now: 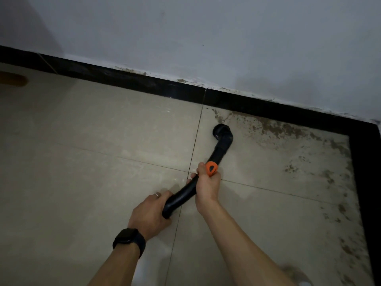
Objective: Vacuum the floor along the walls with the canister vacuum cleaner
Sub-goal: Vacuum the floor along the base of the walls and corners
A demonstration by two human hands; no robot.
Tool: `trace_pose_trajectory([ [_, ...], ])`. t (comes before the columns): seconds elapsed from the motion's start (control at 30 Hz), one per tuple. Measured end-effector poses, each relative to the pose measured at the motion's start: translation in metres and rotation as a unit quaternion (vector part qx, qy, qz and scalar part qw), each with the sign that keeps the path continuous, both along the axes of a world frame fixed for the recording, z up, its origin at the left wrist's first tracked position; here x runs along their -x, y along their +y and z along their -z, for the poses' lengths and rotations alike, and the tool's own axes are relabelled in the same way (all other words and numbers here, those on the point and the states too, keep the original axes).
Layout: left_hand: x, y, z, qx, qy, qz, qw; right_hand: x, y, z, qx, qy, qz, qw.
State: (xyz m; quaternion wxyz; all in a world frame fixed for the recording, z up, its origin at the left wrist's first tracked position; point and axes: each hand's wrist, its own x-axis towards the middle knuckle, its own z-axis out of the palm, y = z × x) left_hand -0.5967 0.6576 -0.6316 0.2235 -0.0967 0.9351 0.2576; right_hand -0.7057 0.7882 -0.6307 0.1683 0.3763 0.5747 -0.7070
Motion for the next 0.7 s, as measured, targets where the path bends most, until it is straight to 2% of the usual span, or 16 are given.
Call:
trace_pose_trajectory([
  [0.13,-0.001,0.008,-0.007,0.022,-0.008,0.022,0.999,-0.006,0.001,-0.005,-0.051,0.016,0.000,0.999],
  [0.3,0.013,0.037,-0.014,0.003,0.013,0.012,1.000,0.015,0.002,-0.008,-0.082,0.022,-0.014,0.996],
  [0.7,0.028,0.065,-0.004,0.067,0.023,0.067,0.995,0.031,0.017,-0.007,-0.090,0.042,-0.063,0.993],
])
